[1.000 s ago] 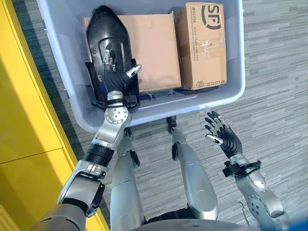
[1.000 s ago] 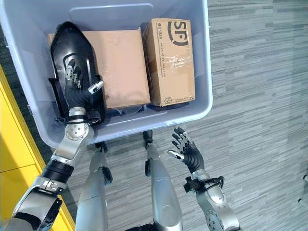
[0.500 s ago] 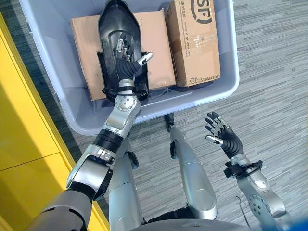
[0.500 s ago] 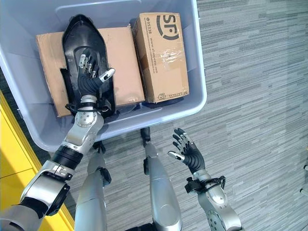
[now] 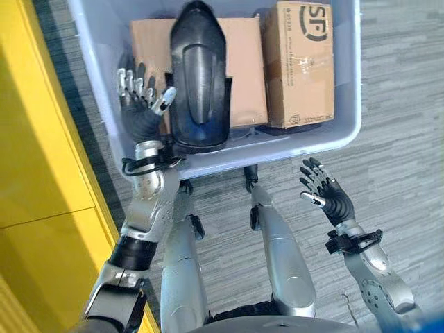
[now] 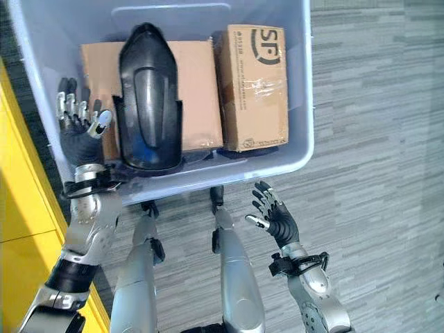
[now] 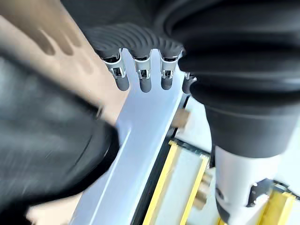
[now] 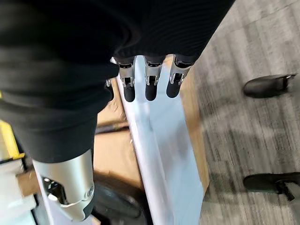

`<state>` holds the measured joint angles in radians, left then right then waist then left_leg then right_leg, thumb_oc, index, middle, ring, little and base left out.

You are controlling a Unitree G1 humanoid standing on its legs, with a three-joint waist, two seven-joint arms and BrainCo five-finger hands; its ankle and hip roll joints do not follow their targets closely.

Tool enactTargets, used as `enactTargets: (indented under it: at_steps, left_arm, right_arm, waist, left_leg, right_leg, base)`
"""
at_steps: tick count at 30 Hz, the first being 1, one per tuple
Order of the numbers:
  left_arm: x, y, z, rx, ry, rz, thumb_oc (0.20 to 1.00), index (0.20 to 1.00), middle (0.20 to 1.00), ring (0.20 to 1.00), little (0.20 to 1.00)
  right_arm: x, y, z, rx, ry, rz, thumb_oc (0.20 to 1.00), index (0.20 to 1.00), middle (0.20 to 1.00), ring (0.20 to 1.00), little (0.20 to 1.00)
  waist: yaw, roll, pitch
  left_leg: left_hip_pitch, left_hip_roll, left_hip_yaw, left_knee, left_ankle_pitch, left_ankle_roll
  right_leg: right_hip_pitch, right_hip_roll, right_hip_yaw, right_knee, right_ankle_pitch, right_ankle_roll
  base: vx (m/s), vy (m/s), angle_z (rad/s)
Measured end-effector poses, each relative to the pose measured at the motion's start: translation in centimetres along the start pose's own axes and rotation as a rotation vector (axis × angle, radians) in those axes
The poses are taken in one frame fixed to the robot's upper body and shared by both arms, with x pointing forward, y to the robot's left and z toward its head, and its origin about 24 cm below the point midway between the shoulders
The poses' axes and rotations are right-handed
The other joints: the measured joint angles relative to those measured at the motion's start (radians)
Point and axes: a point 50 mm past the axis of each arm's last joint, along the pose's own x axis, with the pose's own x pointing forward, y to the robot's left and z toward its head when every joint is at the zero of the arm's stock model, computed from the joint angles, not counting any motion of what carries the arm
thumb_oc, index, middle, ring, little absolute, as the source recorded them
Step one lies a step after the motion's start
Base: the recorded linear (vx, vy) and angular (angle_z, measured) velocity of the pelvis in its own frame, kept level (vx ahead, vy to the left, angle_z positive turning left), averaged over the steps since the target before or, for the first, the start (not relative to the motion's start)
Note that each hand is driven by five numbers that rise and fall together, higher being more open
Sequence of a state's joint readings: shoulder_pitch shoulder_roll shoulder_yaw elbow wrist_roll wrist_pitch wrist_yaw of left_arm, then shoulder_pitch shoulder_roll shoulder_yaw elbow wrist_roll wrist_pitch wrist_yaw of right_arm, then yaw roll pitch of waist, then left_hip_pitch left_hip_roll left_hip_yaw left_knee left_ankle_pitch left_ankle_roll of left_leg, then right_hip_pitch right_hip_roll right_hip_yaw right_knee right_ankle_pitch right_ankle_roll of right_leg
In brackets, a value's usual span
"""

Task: Move parts from the plastic box to the shelf.

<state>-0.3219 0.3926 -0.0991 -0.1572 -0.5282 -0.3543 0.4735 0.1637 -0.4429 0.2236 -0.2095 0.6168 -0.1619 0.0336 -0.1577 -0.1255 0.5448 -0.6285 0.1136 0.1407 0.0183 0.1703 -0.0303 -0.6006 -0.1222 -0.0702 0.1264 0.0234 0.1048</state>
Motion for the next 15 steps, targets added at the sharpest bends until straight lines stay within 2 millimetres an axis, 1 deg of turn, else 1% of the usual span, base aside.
enactTargets:
  at_steps: [2,5,9,12,15]
  left_arm:
    - [-0.3,0.2,0.1,0.004,0.001,-0.006,1.0,1.0,1.0,1.0,1.0]
    - [-0.6,-0.1,0.0,-0.053,0.016,-0.02,1.0,1.0,1.0,1.0,1.0]
    - [-0.6,-0.5,0.5,-0.066,0.001,-0.04,1.0,1.0,1.0,1.0,1.0]
    - [-0.7,-0.7,0.4,-0.04,0.0,-0.056,1.0,1.0,1.0,1.0,1.0]
    - [-0.5,-0.6,0.0,0.047,-0.008,-0.083,1.0,1.0,1.0,1.0,1.0]
  right_arm:
    - [0.0,-0.2,0.1,-0.002,-0.007,-0.008,1.0,1.0,1.0,1.0,1.0]
    - [0.0,-0.3,0.2,-0.002,-0.012,-0.013,1.0,1.0,1.0,1.0,1.0]
    - [0.0,-0.1,0.1,0.003,-0.01,-0.008,1.0,1.0,1.0,1.0,1.0]
    - [0.0,-0.2,0.2,-0.005,-0.008,-0.006,1.0,1.0,1.0,1.0,1.0]
    - [0.0,-0.2,0.2,-0.004,-0.007,-0.006,1.0,1.0,1.0,1.0,1.0]
  waist:
    - [0.009,0.0,0.0]
    - [0.01,0.0,0.0]
    - [0.01,0.0,0.0]
    - [0.008,0.0,0.0]
    - [0.008,0.0,0.0]
  left_leg:
    - [0.0,-0.01,-0.005,0.0,0.001,0.001]
    - [-0.002,-0.027,-0.009,0.0,0.003,0.005]
    - [-0.003,-0.029,-0.01,-0.001,0.004,0.005]
    - [-0.003,-0.028,-0.01,-0.001,0.004,0.005]
    - [-0.003,-0.027,-0.01,-0.001,0.004,0.005]
  right_leg:
    - [-0.004,-0.01,0.0,0.014,-0.007,0.005]
    - [-0.005,-0.026,-0.001,0.022,-0.011,0.01]
    - [-0.007,-0.027,-0.001,0.022,-0.01,0.011]
    - [-0.007,-0.027,-0.001,0.021,-0.01,0.011]
    - [-0.007,-0.026,-0.001,0.021,-0.01,0.011]
  base:
    - [0.0,0.003,0.12]
    - [0.0,0.011,0.1]
    - [0.0,0.004,0.01]
    - [0.0,0.0,0.0]
    - [0.0,0.0,0.0]
